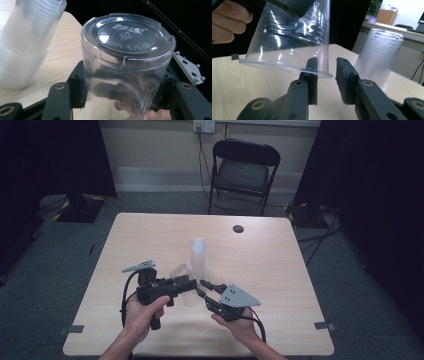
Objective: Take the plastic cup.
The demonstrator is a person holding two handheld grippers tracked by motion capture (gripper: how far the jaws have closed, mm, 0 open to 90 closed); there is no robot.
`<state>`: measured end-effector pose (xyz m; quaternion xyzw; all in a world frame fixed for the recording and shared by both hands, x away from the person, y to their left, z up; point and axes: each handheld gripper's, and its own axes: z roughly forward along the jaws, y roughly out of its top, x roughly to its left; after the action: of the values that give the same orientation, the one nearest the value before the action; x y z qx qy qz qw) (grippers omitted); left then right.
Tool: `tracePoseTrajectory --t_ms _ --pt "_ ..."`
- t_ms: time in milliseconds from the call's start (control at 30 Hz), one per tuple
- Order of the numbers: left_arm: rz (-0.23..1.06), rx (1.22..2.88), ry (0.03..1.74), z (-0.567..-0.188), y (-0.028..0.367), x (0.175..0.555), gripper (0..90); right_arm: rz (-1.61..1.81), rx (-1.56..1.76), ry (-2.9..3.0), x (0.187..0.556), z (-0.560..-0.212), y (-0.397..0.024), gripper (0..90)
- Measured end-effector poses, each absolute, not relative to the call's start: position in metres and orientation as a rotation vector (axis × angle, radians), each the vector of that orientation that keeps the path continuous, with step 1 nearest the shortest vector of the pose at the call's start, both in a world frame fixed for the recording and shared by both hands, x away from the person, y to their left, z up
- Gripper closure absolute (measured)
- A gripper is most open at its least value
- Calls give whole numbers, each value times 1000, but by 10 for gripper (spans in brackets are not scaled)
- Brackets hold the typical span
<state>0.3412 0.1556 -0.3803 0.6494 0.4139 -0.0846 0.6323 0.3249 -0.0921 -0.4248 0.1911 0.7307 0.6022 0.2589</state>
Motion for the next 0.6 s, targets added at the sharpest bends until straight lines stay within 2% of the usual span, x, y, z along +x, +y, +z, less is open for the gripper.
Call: tracePoseTrajectory --t_ms 600 --pt "-275 1432 961 -383 148 337 421 1758 450 1842 321 -419 -90 734"
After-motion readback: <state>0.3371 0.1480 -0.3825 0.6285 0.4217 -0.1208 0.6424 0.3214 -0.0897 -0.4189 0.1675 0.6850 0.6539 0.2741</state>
